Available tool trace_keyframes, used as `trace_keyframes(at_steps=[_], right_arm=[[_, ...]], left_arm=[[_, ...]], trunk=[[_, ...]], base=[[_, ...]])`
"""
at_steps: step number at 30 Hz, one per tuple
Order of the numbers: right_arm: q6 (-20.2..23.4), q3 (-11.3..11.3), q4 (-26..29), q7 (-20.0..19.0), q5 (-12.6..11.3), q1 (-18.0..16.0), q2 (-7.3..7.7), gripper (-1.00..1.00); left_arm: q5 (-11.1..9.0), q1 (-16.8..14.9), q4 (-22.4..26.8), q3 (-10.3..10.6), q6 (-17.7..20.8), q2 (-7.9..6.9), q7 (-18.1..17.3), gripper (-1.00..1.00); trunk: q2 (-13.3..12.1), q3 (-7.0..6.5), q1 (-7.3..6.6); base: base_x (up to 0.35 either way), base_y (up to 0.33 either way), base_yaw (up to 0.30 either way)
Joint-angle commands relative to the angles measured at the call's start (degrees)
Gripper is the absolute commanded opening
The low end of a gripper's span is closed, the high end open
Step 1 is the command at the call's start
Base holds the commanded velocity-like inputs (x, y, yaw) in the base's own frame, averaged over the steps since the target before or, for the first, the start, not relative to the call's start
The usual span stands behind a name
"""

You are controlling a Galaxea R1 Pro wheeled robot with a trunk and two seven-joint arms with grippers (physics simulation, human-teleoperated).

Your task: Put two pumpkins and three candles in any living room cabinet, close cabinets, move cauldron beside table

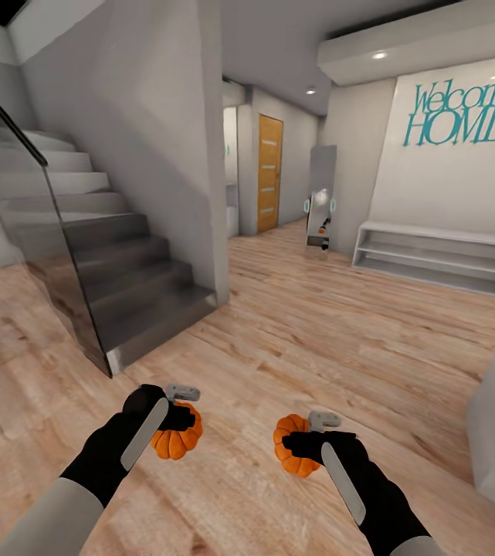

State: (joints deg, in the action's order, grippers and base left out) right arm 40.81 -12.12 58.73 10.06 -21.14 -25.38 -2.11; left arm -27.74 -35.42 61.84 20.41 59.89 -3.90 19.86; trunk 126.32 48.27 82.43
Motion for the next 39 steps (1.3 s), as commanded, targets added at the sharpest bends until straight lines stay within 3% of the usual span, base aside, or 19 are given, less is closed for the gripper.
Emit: trace_keyframes(at_steps=[1,39], right_arm=[[0.15,-0.08,0.07,0.49,-0.66,-0.02,0.01,-1.0],[0.07,-0.19,-0.01,0.49,-0.66,-0.03,-0.08,-1.0]], left_arm=[[-0.56,-0.04,0.04,0.18,0.11,-0.06,0.62,-1.0],[-0.56,0.0,0.05,0.15,0.11,-0.08,0.62,-1.0]], trunk=[[-0.39,-0.05,-0.24],[-15.63,-4.27,-8.58]], base=[[0.0,0.0,0.193],[0.0,0.0,0.2]])
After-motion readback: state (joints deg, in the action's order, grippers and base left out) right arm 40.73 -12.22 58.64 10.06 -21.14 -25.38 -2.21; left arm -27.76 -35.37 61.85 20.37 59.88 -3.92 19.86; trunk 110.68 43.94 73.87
